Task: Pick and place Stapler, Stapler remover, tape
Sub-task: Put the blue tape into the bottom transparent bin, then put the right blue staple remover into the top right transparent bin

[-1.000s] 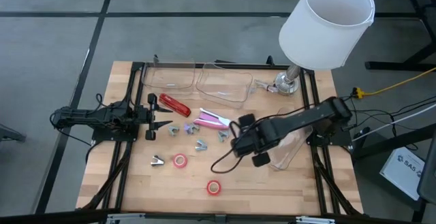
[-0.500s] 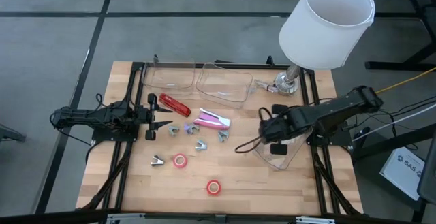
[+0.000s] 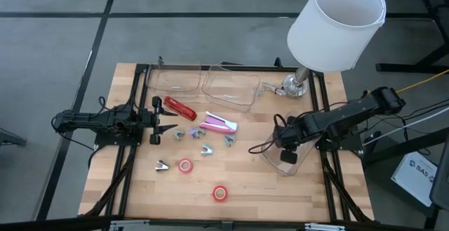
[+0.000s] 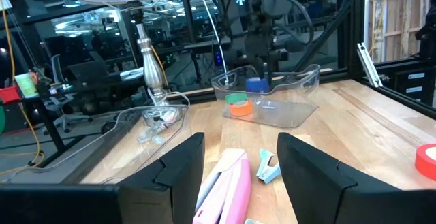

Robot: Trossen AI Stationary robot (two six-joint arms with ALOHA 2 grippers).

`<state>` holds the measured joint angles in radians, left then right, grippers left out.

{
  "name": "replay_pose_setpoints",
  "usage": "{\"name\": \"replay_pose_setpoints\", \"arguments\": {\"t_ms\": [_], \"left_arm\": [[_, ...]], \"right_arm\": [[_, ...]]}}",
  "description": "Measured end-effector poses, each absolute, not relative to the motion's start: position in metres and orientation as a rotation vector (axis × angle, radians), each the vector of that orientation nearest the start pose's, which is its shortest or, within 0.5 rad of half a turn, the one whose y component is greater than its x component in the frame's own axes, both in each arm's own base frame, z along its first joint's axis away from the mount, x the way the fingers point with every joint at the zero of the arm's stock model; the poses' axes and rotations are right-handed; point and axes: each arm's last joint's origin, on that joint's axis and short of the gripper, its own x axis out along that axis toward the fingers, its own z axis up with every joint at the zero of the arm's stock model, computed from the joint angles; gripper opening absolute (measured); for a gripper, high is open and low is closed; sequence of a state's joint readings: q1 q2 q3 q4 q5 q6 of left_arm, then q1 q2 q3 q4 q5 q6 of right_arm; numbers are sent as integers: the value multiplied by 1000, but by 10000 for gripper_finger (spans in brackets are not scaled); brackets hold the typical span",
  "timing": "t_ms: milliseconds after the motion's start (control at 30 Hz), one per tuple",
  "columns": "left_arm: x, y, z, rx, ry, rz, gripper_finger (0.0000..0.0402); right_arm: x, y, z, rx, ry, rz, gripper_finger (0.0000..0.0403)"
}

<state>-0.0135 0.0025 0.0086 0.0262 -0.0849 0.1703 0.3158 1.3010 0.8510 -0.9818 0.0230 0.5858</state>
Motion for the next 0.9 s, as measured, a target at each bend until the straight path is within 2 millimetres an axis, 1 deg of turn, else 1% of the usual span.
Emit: {"name": "replay_pose_setpoints", "arguments": {"t_ms": [200,367,500,733,900], "left_arm": [[97,1,169,169,-26,74,182],[97,1,169,169,-26,74,182],[97,1,169,169,-26,74,182],[97,1,169,169,-26,74,182],[97,1,169,169,-26,74,182]], "right_arm": [[198,65,194,330,1424,-185,51],[200,66,185,335,1410,-168,78],[201,67,185,297,1407,-131,102],[201,67,186,293,1407,-128,148],[206,70,200,282,1411,-51,180]]}}
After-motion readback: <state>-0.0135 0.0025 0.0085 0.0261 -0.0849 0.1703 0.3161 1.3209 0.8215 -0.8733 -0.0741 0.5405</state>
